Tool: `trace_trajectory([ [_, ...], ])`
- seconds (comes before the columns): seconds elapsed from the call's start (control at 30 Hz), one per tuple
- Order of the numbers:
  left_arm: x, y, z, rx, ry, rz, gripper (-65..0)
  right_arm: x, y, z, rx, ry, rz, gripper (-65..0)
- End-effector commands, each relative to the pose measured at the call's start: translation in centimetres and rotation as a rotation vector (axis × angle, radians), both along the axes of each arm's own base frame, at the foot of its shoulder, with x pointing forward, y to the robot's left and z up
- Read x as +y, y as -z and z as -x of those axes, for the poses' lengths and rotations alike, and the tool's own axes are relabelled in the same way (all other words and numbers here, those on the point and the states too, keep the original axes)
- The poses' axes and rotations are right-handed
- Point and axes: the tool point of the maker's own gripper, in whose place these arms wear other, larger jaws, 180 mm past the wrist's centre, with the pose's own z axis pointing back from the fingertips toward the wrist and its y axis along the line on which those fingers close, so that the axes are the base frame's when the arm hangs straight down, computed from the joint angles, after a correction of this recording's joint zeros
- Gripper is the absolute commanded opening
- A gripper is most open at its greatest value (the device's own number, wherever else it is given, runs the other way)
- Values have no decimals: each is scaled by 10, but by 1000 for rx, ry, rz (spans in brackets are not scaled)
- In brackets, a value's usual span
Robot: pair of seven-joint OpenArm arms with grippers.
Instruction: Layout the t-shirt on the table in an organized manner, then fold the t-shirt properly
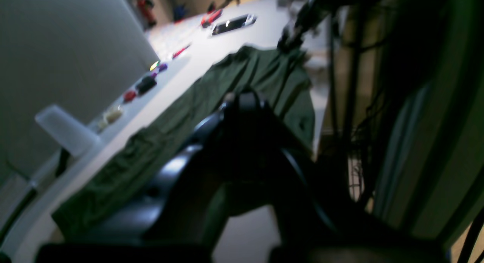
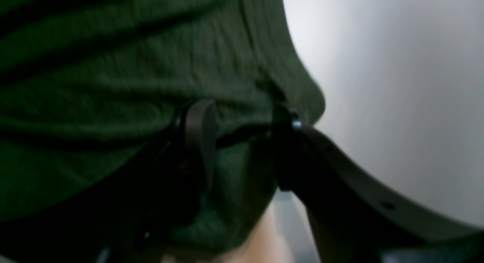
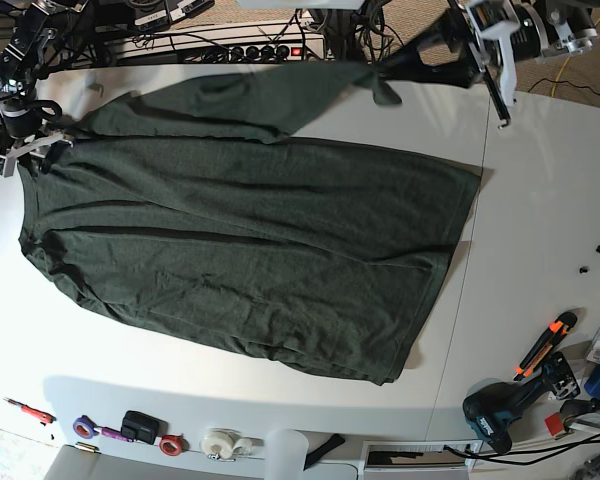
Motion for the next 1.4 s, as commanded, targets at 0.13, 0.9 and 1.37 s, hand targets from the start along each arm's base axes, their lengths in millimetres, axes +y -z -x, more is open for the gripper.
trace_trajectory([
  [0.13, -1, -6, -3, -4, -27, 16, -650, 6, -10, -4, -3, -91, 10, -402],
  [0.9, 0, 9, -9, 29, -65, -55, -650, 59, -61, 46, -195, -143, -270, -401],
  [1.37, 0, 9, -9, 29, -65, -55, -650, 97, -49, 76, -445, 92, -606, -401],
])
